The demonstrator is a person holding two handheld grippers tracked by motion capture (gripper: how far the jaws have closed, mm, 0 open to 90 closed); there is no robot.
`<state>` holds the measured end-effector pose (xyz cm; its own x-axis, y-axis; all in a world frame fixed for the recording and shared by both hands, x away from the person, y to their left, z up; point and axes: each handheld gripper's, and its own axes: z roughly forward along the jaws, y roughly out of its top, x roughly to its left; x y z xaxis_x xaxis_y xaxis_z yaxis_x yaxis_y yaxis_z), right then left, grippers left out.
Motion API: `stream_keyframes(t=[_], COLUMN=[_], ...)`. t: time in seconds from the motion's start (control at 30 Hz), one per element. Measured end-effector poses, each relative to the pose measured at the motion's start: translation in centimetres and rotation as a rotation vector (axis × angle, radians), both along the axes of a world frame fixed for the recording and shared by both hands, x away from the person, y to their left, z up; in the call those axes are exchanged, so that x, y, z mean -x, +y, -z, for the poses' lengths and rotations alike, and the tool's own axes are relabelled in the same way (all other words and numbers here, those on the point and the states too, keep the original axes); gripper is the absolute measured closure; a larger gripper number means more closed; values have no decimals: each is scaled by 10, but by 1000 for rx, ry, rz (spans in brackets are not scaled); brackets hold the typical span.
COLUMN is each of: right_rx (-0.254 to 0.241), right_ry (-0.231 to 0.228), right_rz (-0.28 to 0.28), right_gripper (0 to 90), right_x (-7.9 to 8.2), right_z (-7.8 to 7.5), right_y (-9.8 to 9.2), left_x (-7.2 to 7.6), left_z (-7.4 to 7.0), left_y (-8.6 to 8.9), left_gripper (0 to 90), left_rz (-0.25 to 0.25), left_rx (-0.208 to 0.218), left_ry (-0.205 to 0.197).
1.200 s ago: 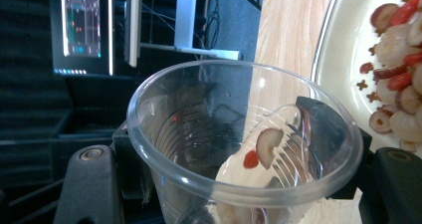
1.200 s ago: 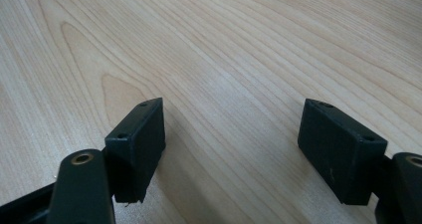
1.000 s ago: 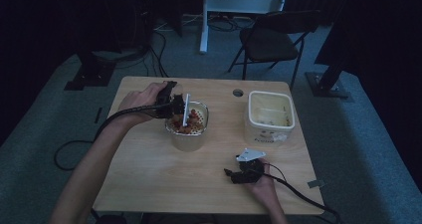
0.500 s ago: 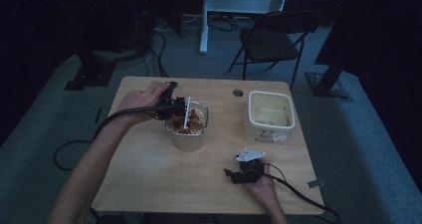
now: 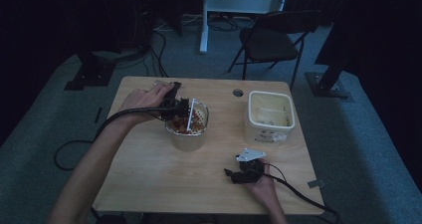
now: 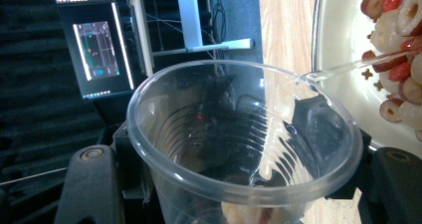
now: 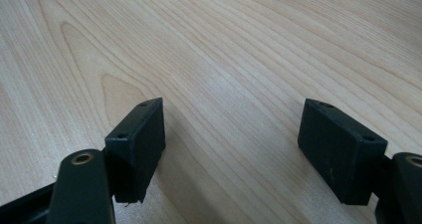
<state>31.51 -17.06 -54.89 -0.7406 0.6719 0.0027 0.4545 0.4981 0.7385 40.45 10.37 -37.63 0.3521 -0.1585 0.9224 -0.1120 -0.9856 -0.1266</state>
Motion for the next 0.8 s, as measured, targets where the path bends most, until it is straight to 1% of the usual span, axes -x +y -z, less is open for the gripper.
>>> stream_keyframes(t=[0.17, 0.47, 0.63, 0.8], right_rx=[0, 0, -1, -1], right_ry=[0, 1, 1, 1], right_rz=[0, 0, 1, 1], right_gripper=[262, 262, 263, 263], right_x=[0, 0, 0, 0], right_z=[0, 0, 0, 0], right_y=[0, 0, 0, 0], left_x=[1, 0, 1, 0], left_z=[0, -1, -1, -2], left_y=[0, -1, -3, -2], left_gripper=[331, 331, 331, 331], left_rz=[-5, 0, 2, 2], left_rx=[-17, -16, -28, -32], left_ry=[-5, -3, -5, 1])
